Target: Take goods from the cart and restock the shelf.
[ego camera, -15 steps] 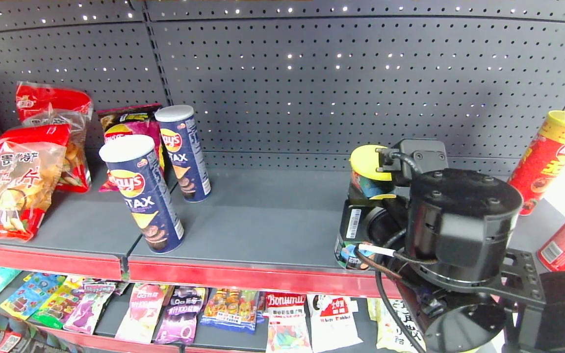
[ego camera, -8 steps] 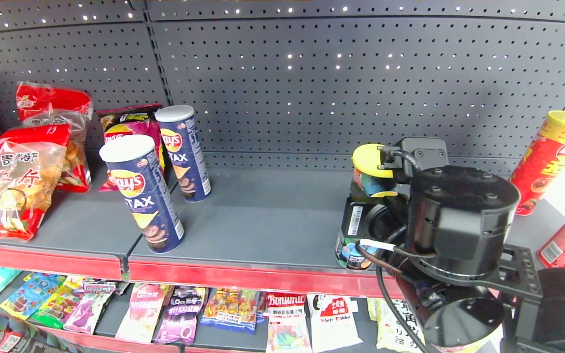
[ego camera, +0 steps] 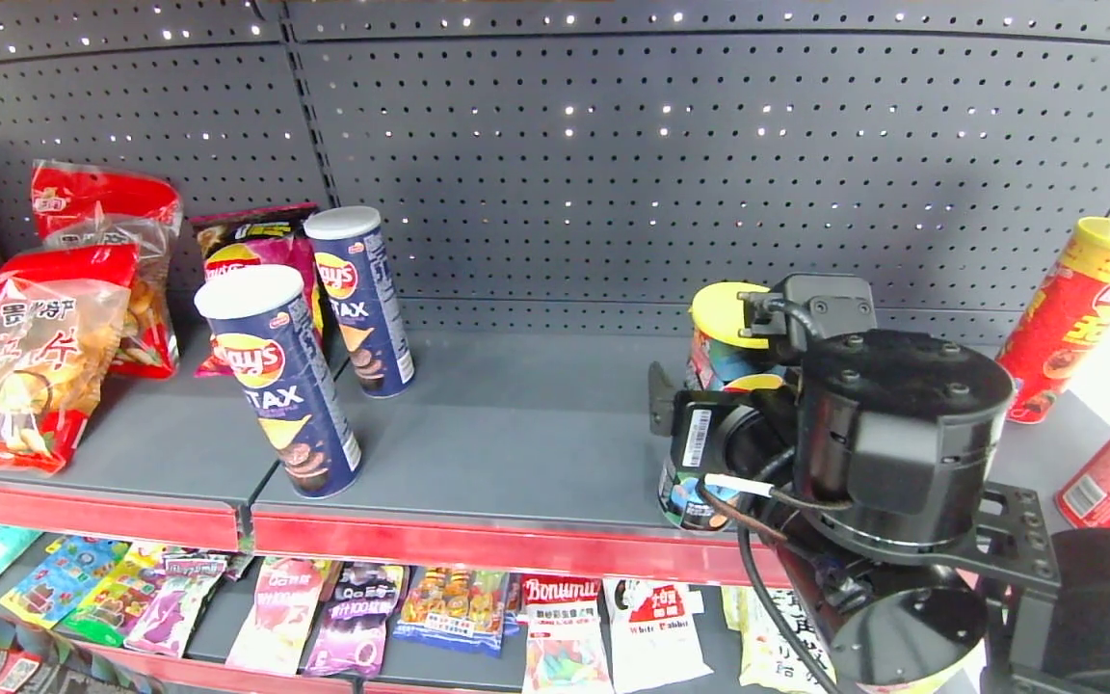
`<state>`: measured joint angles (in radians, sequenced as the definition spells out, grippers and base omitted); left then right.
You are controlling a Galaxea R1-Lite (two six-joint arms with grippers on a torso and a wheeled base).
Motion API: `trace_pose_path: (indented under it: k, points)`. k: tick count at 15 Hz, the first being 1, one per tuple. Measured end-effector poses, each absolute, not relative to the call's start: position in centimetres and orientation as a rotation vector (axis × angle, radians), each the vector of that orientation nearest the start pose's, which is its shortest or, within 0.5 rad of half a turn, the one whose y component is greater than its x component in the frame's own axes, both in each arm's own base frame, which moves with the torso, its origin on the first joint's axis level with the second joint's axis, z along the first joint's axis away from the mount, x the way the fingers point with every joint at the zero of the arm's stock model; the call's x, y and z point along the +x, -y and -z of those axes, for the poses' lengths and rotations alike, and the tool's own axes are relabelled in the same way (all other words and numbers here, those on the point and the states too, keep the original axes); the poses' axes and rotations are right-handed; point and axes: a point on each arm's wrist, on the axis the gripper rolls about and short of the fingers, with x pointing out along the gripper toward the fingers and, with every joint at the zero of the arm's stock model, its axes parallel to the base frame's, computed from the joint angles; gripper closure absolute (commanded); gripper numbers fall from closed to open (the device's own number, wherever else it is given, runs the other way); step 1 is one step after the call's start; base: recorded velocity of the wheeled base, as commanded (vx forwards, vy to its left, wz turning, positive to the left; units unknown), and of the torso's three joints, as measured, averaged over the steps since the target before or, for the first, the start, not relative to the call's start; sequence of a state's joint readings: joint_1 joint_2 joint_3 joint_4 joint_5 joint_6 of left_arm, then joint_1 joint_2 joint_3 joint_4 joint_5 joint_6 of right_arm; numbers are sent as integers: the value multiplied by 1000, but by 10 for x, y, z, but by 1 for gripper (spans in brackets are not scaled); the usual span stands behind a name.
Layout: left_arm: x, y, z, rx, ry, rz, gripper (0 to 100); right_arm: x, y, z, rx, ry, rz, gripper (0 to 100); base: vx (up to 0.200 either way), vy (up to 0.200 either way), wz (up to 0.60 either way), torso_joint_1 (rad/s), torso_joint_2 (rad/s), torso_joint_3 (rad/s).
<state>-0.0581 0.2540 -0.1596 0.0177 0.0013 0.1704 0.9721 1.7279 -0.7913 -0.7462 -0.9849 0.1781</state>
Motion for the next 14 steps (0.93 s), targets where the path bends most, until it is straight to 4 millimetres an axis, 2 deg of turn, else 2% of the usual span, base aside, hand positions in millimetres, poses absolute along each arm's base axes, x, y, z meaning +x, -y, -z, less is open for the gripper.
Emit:
trace_pose_path:
  k: [5, 14]
  points:
    - [-7, 0, -123, 173, -107, 67, 100, 166, -236, -181, 40, -108, -6, 0, 0, 0, 0, 0, 0, 0]
    - [-7, 0, -124, 178, -109, 69, 100, 134, -227, -196, 81, -80, -57, 0, 0, 0, 0, 0, 0, 0]
